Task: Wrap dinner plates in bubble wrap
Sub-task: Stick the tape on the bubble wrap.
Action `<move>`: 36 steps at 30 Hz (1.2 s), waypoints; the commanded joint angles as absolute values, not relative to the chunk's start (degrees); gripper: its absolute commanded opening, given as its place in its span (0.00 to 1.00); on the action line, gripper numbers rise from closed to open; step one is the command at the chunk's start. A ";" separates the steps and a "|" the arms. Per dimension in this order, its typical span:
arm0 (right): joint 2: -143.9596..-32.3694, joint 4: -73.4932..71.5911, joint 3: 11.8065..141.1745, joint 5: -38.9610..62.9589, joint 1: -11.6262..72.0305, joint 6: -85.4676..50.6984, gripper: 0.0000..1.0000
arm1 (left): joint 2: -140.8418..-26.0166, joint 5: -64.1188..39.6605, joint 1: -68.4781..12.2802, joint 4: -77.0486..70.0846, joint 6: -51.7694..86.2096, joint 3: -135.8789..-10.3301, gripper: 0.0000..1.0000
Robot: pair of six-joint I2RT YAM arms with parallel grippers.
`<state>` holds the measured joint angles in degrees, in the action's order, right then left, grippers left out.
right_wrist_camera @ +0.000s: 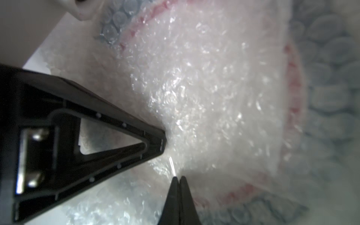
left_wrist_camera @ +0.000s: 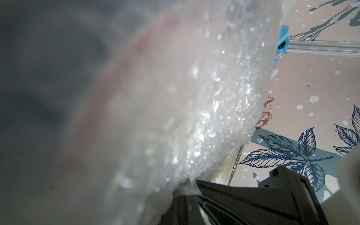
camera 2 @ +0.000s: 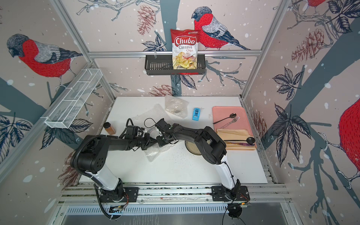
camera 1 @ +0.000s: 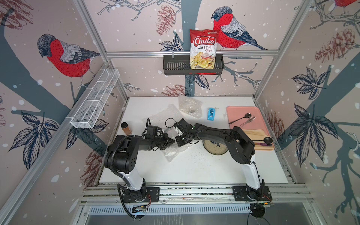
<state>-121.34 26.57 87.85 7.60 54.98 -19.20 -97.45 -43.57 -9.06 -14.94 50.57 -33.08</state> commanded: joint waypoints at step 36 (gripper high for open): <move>-114.35 11.49 71.43 26.68 51.87 -29.87 0.06 | -95.51 -41.70 -8.54 -4.17 52.03 -33.86 0.00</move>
<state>-116.11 6.81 72.01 23.90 51.96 -27.38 -96.18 -44.97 -8.93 -13.26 50.68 -33.12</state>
